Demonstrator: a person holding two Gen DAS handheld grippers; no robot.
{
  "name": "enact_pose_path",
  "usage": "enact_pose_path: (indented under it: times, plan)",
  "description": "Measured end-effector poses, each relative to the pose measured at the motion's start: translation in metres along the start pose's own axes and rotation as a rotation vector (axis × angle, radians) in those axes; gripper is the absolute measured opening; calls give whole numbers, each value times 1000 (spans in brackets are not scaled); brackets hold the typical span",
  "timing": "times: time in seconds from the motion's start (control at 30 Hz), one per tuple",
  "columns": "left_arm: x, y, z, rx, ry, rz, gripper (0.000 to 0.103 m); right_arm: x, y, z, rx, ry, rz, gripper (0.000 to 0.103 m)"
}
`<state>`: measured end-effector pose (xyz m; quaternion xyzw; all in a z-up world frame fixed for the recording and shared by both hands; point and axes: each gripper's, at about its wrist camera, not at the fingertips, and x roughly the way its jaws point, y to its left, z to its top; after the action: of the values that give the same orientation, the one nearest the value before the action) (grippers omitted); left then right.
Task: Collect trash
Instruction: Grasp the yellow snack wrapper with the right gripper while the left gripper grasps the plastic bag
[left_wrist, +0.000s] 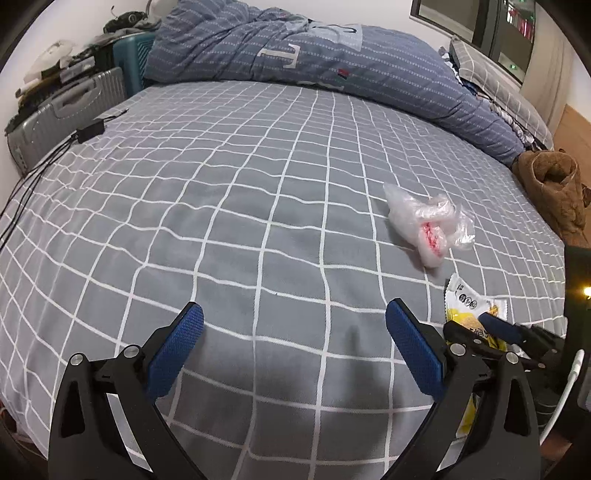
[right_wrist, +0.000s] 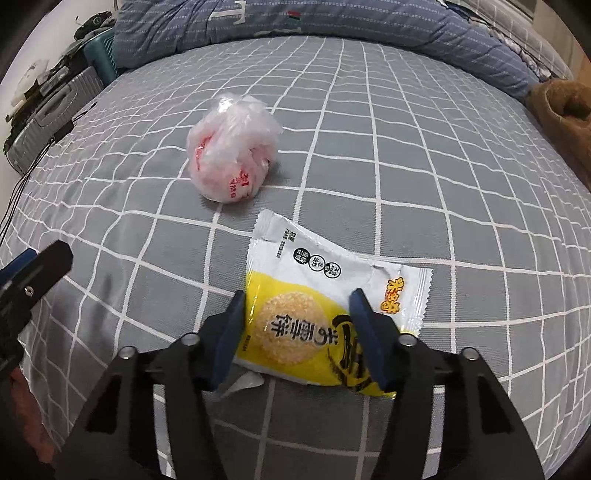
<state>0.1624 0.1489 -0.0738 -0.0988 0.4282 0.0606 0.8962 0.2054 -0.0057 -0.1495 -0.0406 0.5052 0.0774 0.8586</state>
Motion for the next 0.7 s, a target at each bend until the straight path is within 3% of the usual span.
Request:
enact_pose_path:
  times: [0.03, 0.17, 0.2, 0.43, 0.7]
  plan:
    - [0, 0, 1, -1, -1, -2, 97, 1, -1, 0, 4, 0, -3, 43]
    - [3, -1, 5, 2, -2, -6, 97, -1, -6, 1, 13, -12, -7, 14]
    - [3, -1, 6, 4, -2, -6, 97, -4, -7, 1, 13, -21, 3, 11]
    - [12, -20, 14, 26, 0, -34, 97, -28, -12, -8, -7, -109, -11, 8]
    - [26, -62, 30, 95, -19, -48, 97, -63, -44, -15, 0, -170, -54, 8]
